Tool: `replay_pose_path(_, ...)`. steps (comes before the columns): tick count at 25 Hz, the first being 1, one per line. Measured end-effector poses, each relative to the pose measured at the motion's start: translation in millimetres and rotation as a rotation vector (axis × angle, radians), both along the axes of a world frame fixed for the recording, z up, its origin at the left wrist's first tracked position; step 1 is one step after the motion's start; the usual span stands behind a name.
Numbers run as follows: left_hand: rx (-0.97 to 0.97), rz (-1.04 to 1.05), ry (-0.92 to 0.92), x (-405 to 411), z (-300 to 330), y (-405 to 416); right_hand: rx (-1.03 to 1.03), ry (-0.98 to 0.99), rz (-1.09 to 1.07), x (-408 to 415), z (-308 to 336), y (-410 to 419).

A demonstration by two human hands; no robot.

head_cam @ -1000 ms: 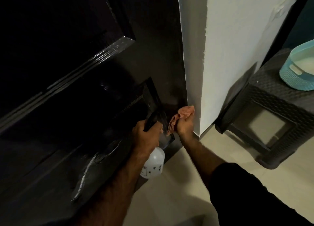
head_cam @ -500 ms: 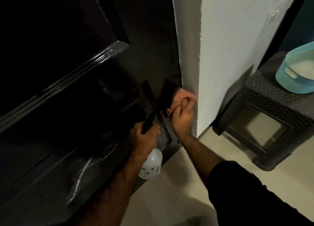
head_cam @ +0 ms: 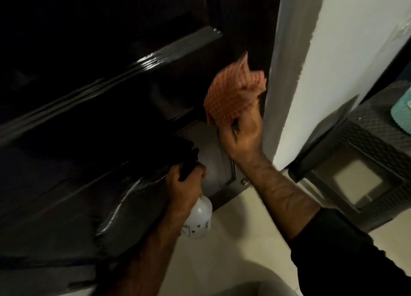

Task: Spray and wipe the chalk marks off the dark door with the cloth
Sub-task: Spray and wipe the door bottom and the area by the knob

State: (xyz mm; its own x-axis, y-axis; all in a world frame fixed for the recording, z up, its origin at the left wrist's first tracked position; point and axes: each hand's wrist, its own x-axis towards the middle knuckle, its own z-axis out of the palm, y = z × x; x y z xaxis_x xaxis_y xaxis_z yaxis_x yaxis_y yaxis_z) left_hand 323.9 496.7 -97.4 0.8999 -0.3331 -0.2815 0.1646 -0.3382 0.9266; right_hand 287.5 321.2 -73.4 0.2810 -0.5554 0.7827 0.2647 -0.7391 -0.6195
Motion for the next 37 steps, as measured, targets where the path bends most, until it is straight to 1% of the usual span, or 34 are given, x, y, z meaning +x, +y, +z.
replay_pose_path(1, 0.005, -0.002, 0.010, 0.0, -6.9, 8.5, -0.004, 0.043, -0.042, 3.1, -27.5, 10.1)
replay_pose_path(2, 0.005, -0.003, 0.015, 0.3, -15.9, 18.5, 0.037, 0.089, -0.060, 3.1, -64.2, 21.4)
replay_pose_path(4, -0.003, 0.027, 0.028, -0.2, -36.0, 39.6, 0.271, 0.208, -0.059, -3.9, -143.2, 47.0)
replay_pose_path(6, 0.008, 0.057, 0.041, 1.1, -60.9, 56.5, 0.564, 0.489, -0.115, -11.6, -224.8, 65.7)
replay_pose_path(7, 0.008, 0.069, 0.052, 1.6, -73.7, 64.1, 0.703, 0.634, -0.095, -14.9, -258.5, 69.2)
replay_pose_path(8, 0.006, 0.075, 0.065, 2.2, -85.1, 70.0, 0.825, 0.716, -0.027, -16.3, -283.6, 67.9)
replay_pose_path(9, 0.006, 0.085, 0.080, 0.8, -94.3, 75.3, 0.929, 0.756, 0.025, -15.1, -296.3, 62.7)
replay_pose_path(10, 0.010, 0.093, 0.101, 0.1, -102.6, 78.7, 1.017, 0.790, 0.047, -11.9, -301.5, 53.8)
replay_pose_path(11, 0.026, 0.094, 0.124, -2.2, -108.9, 81.1, 1.065, 0.831, 0.032, -8.6, -297.0, 46.1)
replay_pose_path(12, 0.044, 0.085, 0.139, -6.3, -112.4, 83.2, 1.056, 0.865, -0.006, -7.0, -285.6, 42.3)
replay_pose_path(13, 0.061, 0.072, 0.150, -10.4, -111.0, 84.0, 0.992, 0.858, -0.059, -6.8, -260.1, 42.4)
replay_pose_path(14, 0.071, 0.060, 0.165, -15.1, -105.1, 83.8, 0.882, 0.792, -0.097, -8.4, -226.7, 45.7)
replay_pose_path(15, 0.078, 0.041, 0.173, -18.0, -96.9, 82.7, 0.748, 0.662, -0.104, -11.5, -187.6, 51.2)
replay_pose_path(17, 0.085, 0.010, 0.144, -16.1, -82.9, 76.4, 0.456, 0.314, 0.012, -16.1, -98.5, 58.5)
replay_pose_path(18, 0.080, -0.013, 0.112, -13.1, -78.0, 73.3, 0.289, 0.181, 0.076, -13.7, -61.8, 57.5)
replay_pose_path(19, 0.074, -0.040, 0.082, -10.2, -73.6, 72.3, 0.140, 0.095, 0.091, -9.2, -31.6, 56.3)
replay_pose_path(20, 0.065, -0.057, 0.052, -6.7, -71.9, 71.6, 0.042, 0.032, 0.087, -0.2, -17.5, 52.9)
replay_pose_path(21, 0.056, -0.054, 0.035, -4.7, -71.0, 72.9, -0.006, -0.007, 0.064, 10.2, -18.4, 50.2)
replay_pose_path(22, 0.039, -0.032, 0.032, -3.3, -74.2, 75.7, -0.014, -0.025, 0.039, 18.6, -33.3, 51.0)
replay_pose_path(23, 0.034, -0.011, 0.044, -1.8, -80.4, 80.0, -0.010, -0.018, -0.003, 22.9, -62.2, 56.1)
replay_pose_path(24, 0.039, 0.000, 0.063, -2.3, -87.1, 85.5, 0.007, 0.038, -0.033, 21.9, -106.2, 63.1)
replay_pose_path(25, 0.043, -0.005, 0.083, -5.3, -91.5, 91.4, 0.046, 0.144, -0.051, 15.8, -148.6, 73.1)
replay_pose_path(26, 0.051, -0.012, 0.110, -8.6, -96.5, 97.1, 0.122, 0.303, -0.055, 7.0, -202.0, 80.3)
replay_pose_path(28, 0.072, -0.022, 0.155, -12.9, -104.7, 105.9, 0.349, 0.690, 0.015, -10.8, -279.0, 92.4)
replay_pose_path(29, 0.081, -0.009, 0.174, -12.1, -105.9, 108.1, 0.430, 0.863, 0.024, -12.4, -299.3, 94.7)
replay_pose_path(30, 0.082, 0.013, 0.182, -10.3, -105.4, 109.8, 0.474, 0.995, 0.005, -10.5, -303.2, 94.3)
replay_pose_path(31, 0.074, 0.048, 0.190, -7.5, -103.9, 112.0, 0.498, 1.072, -0.039, -6.6, -292.9, 92.9)
replay_pose_path(32, 0.069, 0.081, 0.191, -2.8, -101.5, 113.3, 0.510, 1.062, -0.087, -1.7, -276.5, 91.4)
replay_pose_path(33, 0.066, 0.098, 0.178, 0.8, -96.4, 114.4, 0.510, 0.968, -0.091, 1.4, -251.4, 92.4)
replay_pose_path(34, 0.061, 0.103, 0.157, 5.8, -91.0, 116.5, 0.506, 0.809, -0.037, 2.1, -215.4, 96.4)
replay_pose_path(35, 0.040, 0.117, 0.146, 11.6, -86.6, 118.2, 0.475, 0.605, 0.047, 0.8, -172.9, 102.1)
replay_pose_path(37, 0.000, 0.151, 0.118, 22.7, -82.2, 119.8, 0.293, 0.211, 0.195, 6.3, -96.1, 110.9)
